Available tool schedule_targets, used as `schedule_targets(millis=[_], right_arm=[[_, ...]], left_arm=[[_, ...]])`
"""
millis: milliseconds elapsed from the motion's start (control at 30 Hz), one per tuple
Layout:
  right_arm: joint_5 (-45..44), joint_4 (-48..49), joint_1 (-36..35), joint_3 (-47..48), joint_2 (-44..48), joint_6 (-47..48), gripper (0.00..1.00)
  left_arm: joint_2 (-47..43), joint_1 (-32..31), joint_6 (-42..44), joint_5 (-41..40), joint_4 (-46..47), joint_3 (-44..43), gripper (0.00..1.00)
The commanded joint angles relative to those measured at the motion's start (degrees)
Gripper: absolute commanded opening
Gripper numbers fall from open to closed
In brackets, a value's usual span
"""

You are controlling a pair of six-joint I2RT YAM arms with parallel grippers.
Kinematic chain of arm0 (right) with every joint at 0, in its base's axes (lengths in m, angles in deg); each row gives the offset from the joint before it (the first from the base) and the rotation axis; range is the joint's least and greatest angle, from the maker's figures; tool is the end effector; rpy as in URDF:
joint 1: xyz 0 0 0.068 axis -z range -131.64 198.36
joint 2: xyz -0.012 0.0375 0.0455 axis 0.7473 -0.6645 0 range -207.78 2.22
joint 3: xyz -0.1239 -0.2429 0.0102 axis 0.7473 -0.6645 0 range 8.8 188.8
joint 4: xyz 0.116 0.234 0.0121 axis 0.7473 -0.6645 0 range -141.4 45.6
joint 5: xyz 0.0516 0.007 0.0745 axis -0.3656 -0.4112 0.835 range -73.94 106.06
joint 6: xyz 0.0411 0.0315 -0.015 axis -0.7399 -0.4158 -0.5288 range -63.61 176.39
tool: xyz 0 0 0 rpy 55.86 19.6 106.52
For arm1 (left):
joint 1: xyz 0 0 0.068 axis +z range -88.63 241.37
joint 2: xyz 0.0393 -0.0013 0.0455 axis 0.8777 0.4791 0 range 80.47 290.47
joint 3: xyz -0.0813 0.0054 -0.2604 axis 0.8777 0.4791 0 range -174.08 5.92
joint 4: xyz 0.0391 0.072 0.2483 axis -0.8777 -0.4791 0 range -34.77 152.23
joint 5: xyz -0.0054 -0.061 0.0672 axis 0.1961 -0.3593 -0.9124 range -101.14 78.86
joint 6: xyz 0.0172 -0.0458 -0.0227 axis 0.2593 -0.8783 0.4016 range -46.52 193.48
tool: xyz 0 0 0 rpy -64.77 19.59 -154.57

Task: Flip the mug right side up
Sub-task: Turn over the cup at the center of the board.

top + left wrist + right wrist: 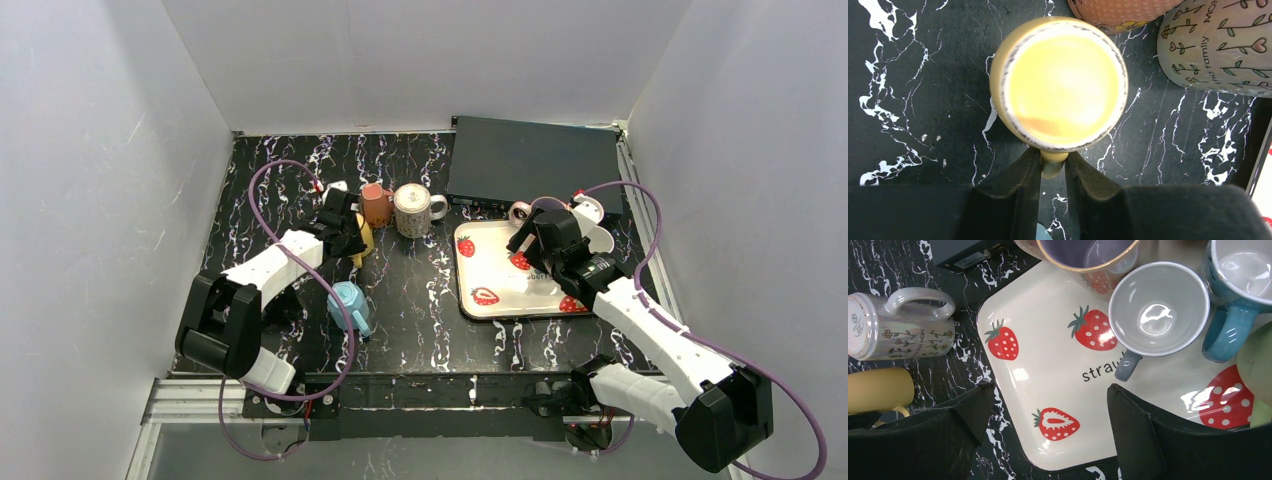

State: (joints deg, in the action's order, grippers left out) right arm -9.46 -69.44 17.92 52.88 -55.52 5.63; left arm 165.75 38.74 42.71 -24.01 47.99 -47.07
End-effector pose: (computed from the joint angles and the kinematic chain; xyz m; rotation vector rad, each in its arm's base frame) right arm 0.1924 0.0953 0.2709 0.6162 2.0979 0.3055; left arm 0.2911 -0.1128 0.2176 -0.2735 2.3485 -0.1851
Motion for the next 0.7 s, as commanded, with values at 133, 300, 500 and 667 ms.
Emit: schedule_targets(millis=[133, 300, 500, 667], right_arm=[[0.1, 2.19, 0.17, -0.39, 0.43, 0.91, 0.91], [1.59, 2.99, 0.14, 0.04, 0.61, 2.56, 0.92], [11.85, 14.26, 0.16, -2.22, 2.41, 6.13, 0.95], [29.91, 31.63, 0.12, -4.97, 3.21, 5.76, 0.93]], left_arm=[[-2.6, -0.24, 2.56, -1.52, 0.18, -0.93, 0.0], [-5.02, -0.25, 3.63, 1.01, -6.53, -6.48, 0.0], [-8.79, -0.22, 5.16, 6.12, -11.72, -15.38, 0.0], [-11.58, -0.28, 3.04, 17.14, -14.11, -22.52, 0.0]])
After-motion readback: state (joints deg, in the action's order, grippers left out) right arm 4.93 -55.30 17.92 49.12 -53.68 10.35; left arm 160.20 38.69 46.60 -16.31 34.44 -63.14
